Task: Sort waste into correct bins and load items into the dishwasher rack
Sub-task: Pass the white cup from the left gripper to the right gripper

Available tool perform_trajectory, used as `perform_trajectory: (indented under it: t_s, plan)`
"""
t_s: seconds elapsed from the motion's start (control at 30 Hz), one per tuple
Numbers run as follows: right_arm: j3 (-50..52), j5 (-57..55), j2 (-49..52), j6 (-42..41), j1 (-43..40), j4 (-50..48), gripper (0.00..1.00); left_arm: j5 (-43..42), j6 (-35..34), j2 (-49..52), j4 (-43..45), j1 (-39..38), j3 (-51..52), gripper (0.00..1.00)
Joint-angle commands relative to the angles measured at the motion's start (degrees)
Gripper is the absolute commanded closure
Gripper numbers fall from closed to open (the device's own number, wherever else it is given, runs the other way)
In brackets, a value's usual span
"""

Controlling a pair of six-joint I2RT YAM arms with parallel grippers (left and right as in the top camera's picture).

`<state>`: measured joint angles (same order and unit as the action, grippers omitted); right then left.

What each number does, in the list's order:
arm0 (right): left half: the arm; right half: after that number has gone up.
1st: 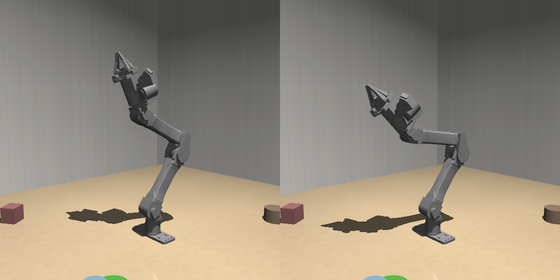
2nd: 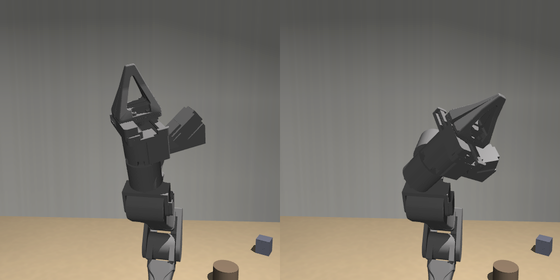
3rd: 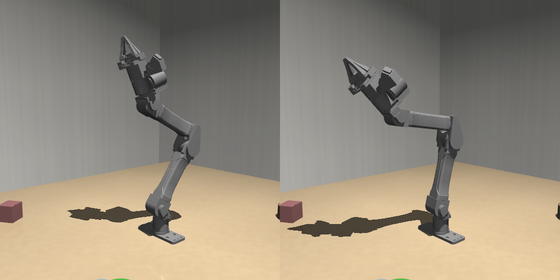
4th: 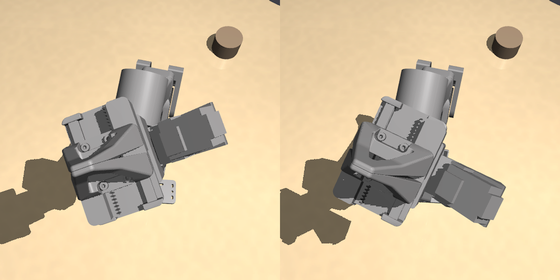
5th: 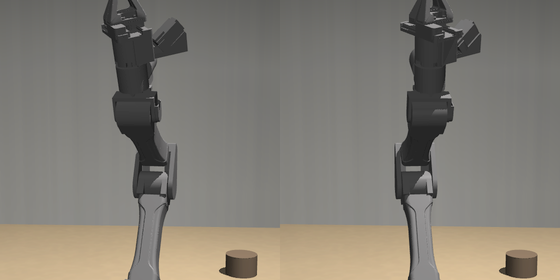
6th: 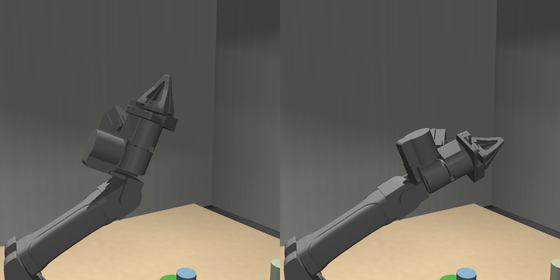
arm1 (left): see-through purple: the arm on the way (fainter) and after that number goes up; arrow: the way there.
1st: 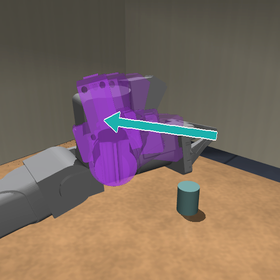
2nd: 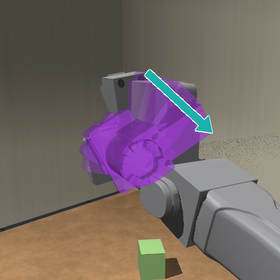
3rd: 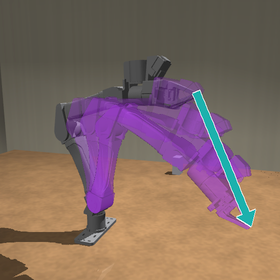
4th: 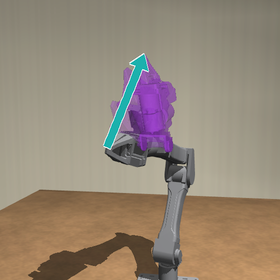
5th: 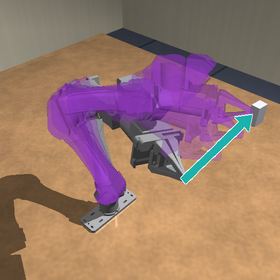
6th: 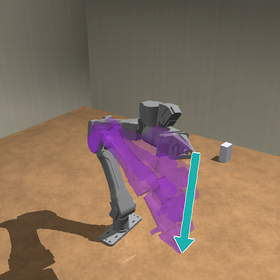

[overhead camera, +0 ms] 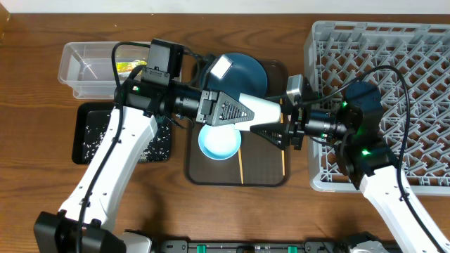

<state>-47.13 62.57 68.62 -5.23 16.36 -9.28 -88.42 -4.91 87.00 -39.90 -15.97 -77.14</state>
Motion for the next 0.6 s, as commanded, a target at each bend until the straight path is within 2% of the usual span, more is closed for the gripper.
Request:
perform_trajectory:
  t_s: [0.0, 0.2, 0.37, 0.47, 0.57]
  plan:
    - [-0.87, -0.17, 0.31, 0.13, 1.07, -0.15, 0.34, -1.62, -0.33, 0.24, 0.15, -0.13, -0.61, 0.94]
    - [-0.87, -0.17, 0.31, 0.09, 1.07, -0.13, 0.42, -1.57, -0.33, 0.24, 0.15, -0.13, -0.61, 0.92]
    - [-0.87, -0.24, 0.28, -0.55, 1.07, 1.05, 0.47, -0.68, -0.33, 0.24, 0.13, -0.13, -0.61, 0.68]
    - [-0.87, -2.23, 0.28, -0.52, 1.07, 4.57, 0.48, 7.74, -0.33, 0.11, -1.62, -0.13, -0.61, 0.58]
    - [-0.87, -8.46, 0.28, -0.48, 0.92, 11.1, 0.49, 20.11, 0.35, 0.07, -5.14, -0.09, -0.61, 0.55]
